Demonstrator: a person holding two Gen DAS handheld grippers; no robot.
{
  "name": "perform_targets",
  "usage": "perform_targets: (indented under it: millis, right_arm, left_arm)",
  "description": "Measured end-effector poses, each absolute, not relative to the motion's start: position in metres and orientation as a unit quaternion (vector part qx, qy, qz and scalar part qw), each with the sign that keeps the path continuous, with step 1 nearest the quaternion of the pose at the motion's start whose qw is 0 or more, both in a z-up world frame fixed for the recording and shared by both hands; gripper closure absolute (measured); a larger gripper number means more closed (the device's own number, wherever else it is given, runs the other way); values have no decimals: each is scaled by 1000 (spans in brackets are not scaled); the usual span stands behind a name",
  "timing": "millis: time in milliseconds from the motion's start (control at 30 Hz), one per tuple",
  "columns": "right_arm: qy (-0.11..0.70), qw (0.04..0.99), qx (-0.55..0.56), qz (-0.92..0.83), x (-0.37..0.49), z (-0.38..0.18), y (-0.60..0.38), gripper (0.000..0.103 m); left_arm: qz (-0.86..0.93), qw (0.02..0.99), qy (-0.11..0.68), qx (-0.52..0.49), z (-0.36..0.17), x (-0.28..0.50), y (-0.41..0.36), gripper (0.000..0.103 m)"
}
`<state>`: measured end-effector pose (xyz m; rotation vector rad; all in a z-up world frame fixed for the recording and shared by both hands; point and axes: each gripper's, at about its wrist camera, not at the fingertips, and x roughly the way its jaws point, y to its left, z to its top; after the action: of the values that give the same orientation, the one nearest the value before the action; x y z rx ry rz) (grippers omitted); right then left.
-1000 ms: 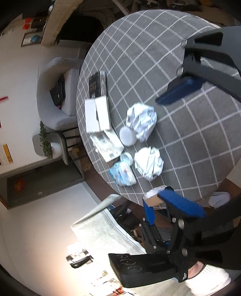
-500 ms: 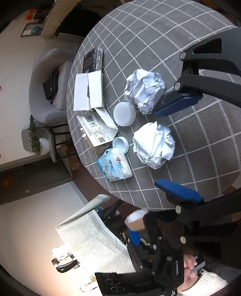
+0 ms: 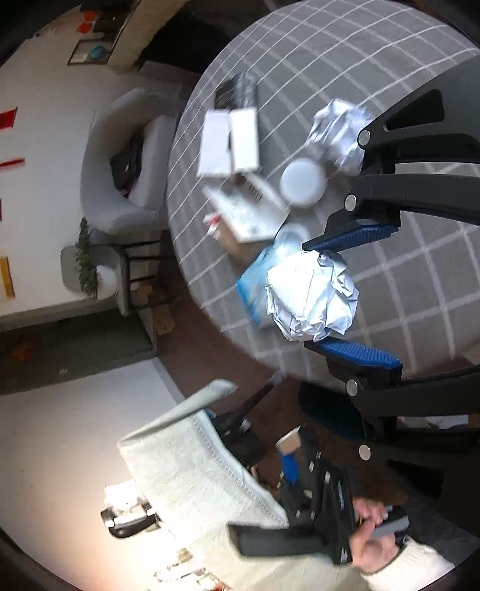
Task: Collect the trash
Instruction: 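Carry the tape roll and foil ball to the green bin and release both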
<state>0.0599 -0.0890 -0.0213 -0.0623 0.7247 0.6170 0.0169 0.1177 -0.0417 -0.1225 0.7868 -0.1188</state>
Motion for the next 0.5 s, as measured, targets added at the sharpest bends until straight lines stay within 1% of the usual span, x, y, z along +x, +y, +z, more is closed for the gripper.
perform_targets:
  millis: [300, 500]
  right_arm:
    - [351, 865, -41, 356, 54, -17, -19, 56]
    - [359, 845, -61, 392, 43, -25, 35, 56]
  left_arm:
    - [-1, 895, 438, -89, -83, 14, 183, 40]
    - [17, 879, 466, -98, -104, 10, 207, 40]
